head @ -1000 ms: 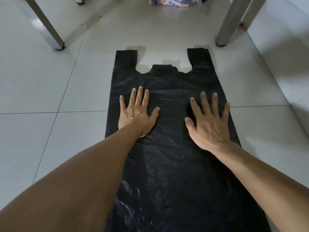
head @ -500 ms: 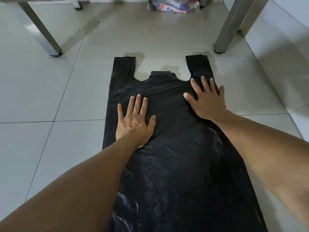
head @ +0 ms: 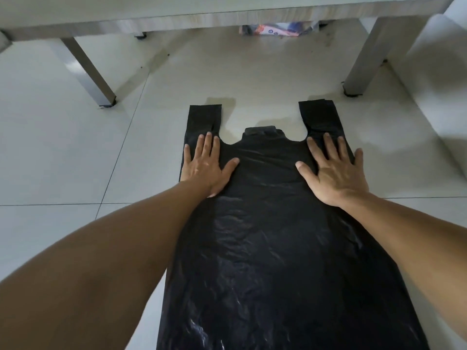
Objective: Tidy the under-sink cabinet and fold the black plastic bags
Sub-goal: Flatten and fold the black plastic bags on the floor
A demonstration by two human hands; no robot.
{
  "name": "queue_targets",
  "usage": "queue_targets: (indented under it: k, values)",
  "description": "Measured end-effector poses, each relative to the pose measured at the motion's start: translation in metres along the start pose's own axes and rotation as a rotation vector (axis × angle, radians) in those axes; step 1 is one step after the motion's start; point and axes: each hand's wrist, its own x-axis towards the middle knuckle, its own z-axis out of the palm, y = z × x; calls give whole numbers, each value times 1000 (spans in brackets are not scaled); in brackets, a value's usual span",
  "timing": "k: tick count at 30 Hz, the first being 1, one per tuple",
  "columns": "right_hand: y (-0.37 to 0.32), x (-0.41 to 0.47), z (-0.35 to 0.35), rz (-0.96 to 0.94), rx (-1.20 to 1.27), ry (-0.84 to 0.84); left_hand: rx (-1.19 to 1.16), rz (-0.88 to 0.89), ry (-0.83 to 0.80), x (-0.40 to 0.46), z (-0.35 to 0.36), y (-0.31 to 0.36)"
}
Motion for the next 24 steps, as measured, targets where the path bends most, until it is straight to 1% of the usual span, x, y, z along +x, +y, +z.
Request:
queue_targets:
  k: [10, 12, 15, 17, 20, 24]
  values:
    - [-1, 0, -1, 9, -15, -10, -8, -107, 20, 24, -5, -19]
    - [0, 0, -1, 11, -14, -14, -17, -137, 60, 20, -10, -8]
    - [-1, 0, -3, 6, 2, -10, -42, -62, 126, 0, -11, 29]
    - [-1, -2, -4, 4, 13, -7, -62, -35, 93, -13, -4, 49]
    - [-2, -2, -5, -1, 22, 0, -53, -86, 36, -22, 10, 53]
    - [-1, -1, -3, 4, 46, -10, 8, -82, 60, -25, 16, 51]
